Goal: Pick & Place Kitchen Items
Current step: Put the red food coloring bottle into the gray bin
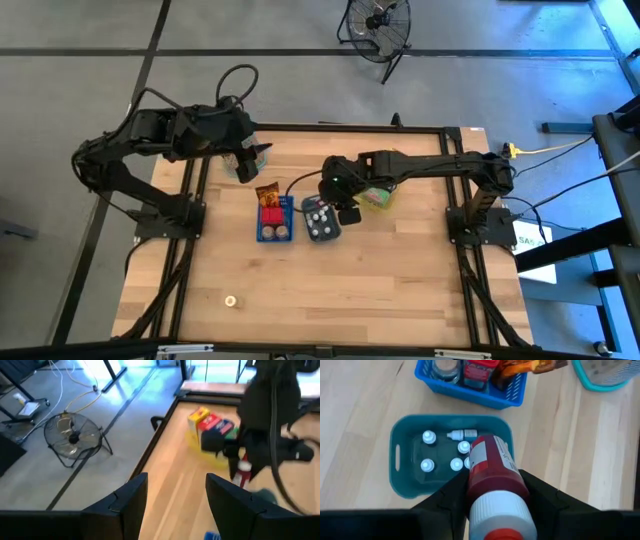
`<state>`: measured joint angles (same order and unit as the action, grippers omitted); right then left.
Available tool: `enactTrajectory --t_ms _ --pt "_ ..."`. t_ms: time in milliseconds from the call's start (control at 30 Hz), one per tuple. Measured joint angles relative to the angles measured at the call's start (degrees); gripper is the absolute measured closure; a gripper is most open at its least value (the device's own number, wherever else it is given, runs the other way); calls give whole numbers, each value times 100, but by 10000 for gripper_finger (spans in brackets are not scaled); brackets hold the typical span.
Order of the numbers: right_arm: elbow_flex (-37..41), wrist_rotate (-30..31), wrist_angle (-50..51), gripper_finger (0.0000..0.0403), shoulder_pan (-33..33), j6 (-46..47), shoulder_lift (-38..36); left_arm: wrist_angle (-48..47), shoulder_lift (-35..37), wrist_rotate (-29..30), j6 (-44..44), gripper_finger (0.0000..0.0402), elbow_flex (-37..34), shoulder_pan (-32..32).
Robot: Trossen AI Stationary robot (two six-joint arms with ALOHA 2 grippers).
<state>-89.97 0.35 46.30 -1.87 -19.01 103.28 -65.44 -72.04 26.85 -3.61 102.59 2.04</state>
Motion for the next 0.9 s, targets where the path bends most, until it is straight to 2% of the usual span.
enactTrajectory --t_ms 333,900 --pt "0 -16 -94 253 -8 9 75 187 -12 -153 -160 206 0 0" --pt "4 113 -605 253 -49 -205 814 226 -12 -133 -127 206 0 -4"
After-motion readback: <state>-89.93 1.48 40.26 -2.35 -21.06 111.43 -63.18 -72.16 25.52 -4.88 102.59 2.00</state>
